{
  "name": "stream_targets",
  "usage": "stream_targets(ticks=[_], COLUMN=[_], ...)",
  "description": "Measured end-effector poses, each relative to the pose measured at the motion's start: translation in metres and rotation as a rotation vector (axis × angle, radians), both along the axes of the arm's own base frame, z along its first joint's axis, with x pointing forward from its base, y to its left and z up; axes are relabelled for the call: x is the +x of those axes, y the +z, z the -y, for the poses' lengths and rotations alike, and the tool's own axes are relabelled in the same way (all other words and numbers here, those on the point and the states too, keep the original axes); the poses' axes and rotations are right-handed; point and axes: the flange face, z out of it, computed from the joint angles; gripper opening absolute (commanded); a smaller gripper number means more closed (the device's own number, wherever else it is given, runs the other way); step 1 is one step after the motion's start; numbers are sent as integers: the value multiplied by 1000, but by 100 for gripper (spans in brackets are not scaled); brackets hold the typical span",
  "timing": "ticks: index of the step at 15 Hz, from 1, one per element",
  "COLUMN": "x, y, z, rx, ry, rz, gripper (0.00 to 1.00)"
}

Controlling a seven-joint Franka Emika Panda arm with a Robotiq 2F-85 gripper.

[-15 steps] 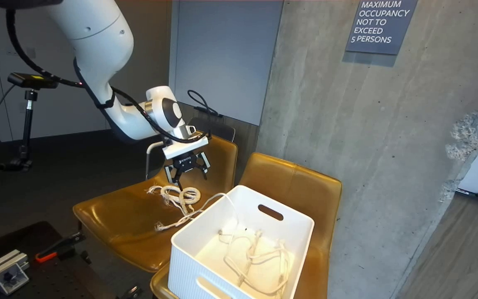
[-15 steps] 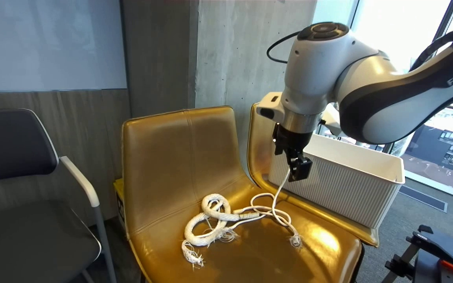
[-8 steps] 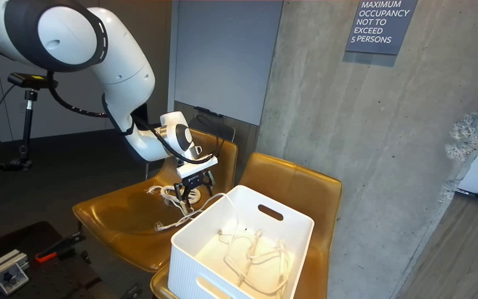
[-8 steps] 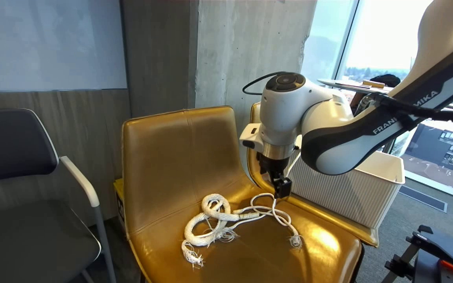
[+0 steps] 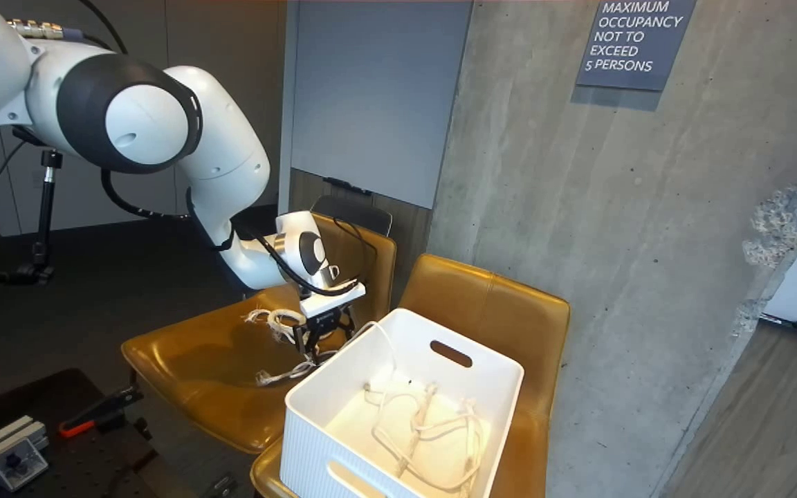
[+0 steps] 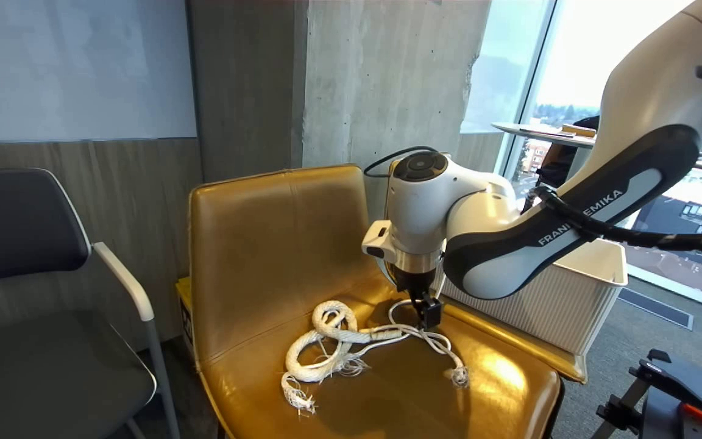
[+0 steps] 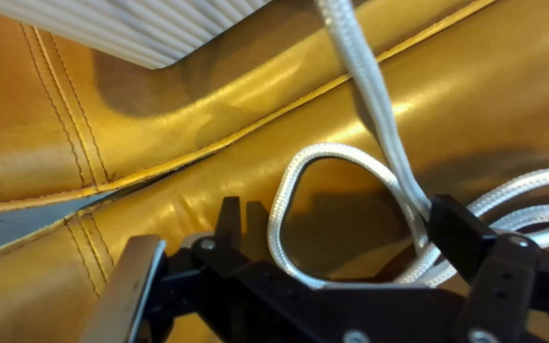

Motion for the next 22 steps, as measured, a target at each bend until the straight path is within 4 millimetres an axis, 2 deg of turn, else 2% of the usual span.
stream_targets(ticks=[6,10,11,12,22], x=[-14,-24,-24,-24,-16], y=[-18,-33,-33,-33,-25], z=[-39,-46,-45,-45,-42], rx=[-6,-15,-14,-12,2], ry=[5,-3,-5,-8,-39], rz=[-73,-115,-115,-115,-96], gripper=[100,100,75,74,0])
